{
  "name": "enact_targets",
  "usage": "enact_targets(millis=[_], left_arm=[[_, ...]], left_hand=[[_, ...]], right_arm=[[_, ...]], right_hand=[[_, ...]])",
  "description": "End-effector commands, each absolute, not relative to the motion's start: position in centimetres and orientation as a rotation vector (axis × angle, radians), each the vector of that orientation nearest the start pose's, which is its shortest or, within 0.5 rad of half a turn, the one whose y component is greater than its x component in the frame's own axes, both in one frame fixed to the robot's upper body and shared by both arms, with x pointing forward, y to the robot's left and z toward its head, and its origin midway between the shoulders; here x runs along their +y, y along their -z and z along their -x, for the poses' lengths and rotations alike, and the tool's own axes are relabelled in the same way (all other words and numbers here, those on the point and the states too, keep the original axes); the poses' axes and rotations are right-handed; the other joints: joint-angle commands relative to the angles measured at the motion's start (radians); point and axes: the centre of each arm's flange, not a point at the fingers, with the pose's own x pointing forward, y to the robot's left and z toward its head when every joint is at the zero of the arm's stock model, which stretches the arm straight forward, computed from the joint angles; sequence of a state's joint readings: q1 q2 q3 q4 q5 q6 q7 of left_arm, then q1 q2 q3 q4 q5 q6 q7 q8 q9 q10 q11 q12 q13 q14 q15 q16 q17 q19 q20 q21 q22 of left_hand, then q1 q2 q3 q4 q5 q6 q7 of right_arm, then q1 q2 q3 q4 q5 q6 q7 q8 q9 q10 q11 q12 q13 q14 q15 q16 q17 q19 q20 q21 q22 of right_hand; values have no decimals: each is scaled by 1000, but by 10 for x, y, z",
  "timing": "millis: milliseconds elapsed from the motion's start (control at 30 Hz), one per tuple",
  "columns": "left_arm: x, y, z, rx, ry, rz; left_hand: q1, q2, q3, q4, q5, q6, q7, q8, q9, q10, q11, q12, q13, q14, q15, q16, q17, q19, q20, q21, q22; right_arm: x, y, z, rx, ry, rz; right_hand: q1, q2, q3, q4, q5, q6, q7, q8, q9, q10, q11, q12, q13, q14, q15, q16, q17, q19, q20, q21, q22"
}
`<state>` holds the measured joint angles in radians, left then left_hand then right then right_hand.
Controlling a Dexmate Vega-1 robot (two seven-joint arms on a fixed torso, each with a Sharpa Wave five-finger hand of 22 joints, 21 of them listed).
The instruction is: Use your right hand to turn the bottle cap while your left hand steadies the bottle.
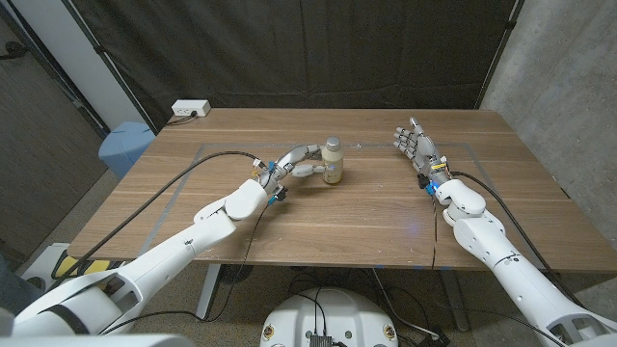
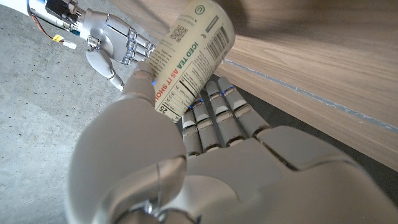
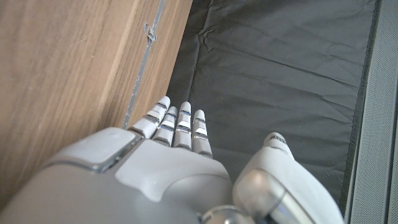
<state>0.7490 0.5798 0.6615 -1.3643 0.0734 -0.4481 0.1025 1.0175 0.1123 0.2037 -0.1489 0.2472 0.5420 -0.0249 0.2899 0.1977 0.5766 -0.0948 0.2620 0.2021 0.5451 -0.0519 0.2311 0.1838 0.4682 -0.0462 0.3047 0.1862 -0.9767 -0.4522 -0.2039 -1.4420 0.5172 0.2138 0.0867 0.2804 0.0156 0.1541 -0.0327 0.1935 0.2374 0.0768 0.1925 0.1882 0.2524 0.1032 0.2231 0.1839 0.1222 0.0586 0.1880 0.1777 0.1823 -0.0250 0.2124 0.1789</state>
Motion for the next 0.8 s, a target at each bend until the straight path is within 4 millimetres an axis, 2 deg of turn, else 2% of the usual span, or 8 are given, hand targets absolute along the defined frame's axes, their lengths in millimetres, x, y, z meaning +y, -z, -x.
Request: enact_targets(millis=[33, 133, 367, 600, 667, 700, 800], left_arm=[[173, 32, -612, -832, 324, -754], [175, 30, -611, -826, 310, -747], [180, 25, -609, -806, 291, -737], [179, 17, -605, -807, 291, -753], [178, 15, -604, -807, 294, -756], [178, 15, -604, -807, 296, -758], [177, 14, -603, -802, 308, -758]], left_hand=[[7, 10, 12, 5, -5, 16, 0, 4, 6, 13, -1, 6, 4, 10, -68, 4, 4, 9, -3, 6, 0], [8, 10, 12, 6, -7, 15, 4, 3, 6, 17, 1, 6, 4, 14, -64, 5, 4, 10, -2, 6, 0], [10, 11, 13, 8, -12, 15, 7, 0, 6, 11, 3, 0, 4, 13, -60, 0, 4, 10, 1, 6, 1], [14, 11, 14, 11, -24, 12, 11, -8, 6, 13, 9, -9, 4, 14, -58, -9, 4, 6, 4, 1, 1], [17, 10, 15, 10, -26, 13, 10, -9, 6, 14, 8, -10, 4, 15, -60, -10, 4, 7, 3, 1, 1], [19, 11, 16, 9, -27, 13, 10, -10, 6, 14, 9, -11, 4, 16, -59, -11, 4, 7, 4, 1, 1], [22, 13, 18, 10, -30, 11, 11, -13, 7, 13, 8, -14, 5, 15, -58, -13, 4, 5, 5, -1, 1]], right_arm=[[-290, 26, -604, -664, -187, 106], [-288, 20, -596, -687, -181, 140], [-282, 7, -574, -762, -167, 236], [-271, -11, -545, -881, -137, 372], [-269, -16, -537, -919, -123, 402], [-268, -19, -534, -937, -115, 417], [-265, -26, -523, -989, -87, 476]], right_hand=[[15, 4, 4, -16, -4, 11, -5, 7, 2, 21, -1, 8, 4, 31, -5, 10, 2, 41, 0, 16, 4], [24, 5, 6, -22, -4, 15, -4, 8, 2, 30, -11, 11, 4, 40, -9, 11, 1, 50, -4, 17, 4], [54, 6, 14, -44, -5, 31, -18, 13, 2, 52, -36, 16, 4, 73, -29, 13, 0, 91, 9, 24, 4], [116, 11, 34, -83, -8, 55, -48, 20, 3, 85, -74, 23, 4, 109, -45, 13, -1, 131, 10, 27, 3], [145, 6, 40, -101, -6, 72, -57, 23, 3, 107, -83, 27, 3, 139, -58, 16, -1, 159, 2, 32, 4], [159, -2, 41, -109, -5, 79, -63, 21, 3, 126, -90, 31, 3, 168, -78, 19, -2, 201, -10, 43, 5], [178, -5, 43, -116, -4, 100, -76, 25, 4, 155, -108, 37, 3, 204, -87, 21, -2, 238, -27, 51, 7]])
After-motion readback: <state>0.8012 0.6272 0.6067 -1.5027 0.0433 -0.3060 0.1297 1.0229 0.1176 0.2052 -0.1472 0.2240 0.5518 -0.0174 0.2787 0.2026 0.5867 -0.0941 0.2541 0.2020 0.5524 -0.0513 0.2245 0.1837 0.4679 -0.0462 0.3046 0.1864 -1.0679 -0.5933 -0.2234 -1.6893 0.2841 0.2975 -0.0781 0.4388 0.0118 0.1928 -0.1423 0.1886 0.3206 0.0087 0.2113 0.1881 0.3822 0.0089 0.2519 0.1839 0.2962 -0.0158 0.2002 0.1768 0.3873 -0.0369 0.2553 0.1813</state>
